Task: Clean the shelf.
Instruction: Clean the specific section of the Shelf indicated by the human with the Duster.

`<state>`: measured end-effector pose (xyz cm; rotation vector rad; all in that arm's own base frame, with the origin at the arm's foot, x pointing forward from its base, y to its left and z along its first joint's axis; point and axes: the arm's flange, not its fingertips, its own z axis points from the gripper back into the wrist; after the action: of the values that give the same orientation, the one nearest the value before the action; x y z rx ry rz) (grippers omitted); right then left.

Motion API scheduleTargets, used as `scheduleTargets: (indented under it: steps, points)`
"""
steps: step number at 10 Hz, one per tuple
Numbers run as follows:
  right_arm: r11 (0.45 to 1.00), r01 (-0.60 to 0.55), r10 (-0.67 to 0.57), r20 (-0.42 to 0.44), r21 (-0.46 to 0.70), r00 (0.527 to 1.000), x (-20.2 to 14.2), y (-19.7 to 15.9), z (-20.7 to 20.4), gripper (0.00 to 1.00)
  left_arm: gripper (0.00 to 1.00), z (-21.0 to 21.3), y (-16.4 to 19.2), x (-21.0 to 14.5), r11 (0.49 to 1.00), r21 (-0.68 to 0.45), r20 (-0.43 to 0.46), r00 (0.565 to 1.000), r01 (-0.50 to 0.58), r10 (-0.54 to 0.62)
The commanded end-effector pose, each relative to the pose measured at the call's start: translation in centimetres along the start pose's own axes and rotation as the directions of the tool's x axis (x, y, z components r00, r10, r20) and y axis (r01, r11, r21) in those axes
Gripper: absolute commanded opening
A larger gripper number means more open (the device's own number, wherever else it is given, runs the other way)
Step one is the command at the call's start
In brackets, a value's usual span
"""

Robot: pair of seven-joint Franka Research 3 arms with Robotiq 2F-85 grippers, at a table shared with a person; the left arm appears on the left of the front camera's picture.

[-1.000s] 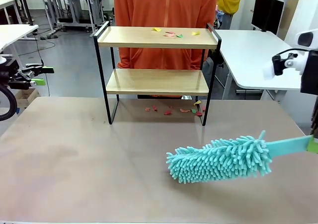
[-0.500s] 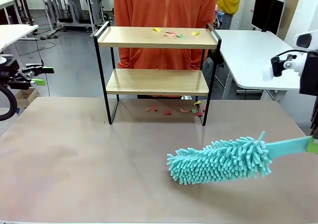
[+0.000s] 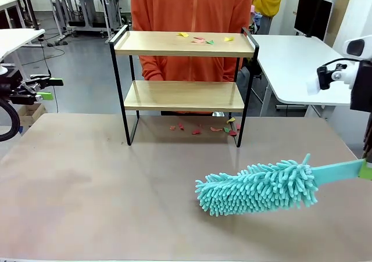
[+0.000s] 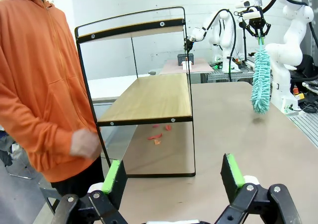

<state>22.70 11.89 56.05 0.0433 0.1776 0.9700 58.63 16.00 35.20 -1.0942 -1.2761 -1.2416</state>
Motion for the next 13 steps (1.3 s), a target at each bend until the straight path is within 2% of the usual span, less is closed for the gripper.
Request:
scheduleTargets:
  steps: [1, 13]
  points:
    - [1.000, -0.005, 0.005, 0.013, -0.001, 1.000, -0.04, 0.17, 0.17, 0.13, 1.00, 0.06, -0.04, 0.21, 1.000, -0.001, -0.001, 1.000, 0.003, -0.003]
    - [1.000, -0.005, 0.005, 0.013, -0.001, 1.000, -0.04, 0.17, 0.17, 0.13, 1.00, 0.06, -0.04, 0.21, 1.000, -0.001, -0.001, 1.000, 0.003, -0.003]
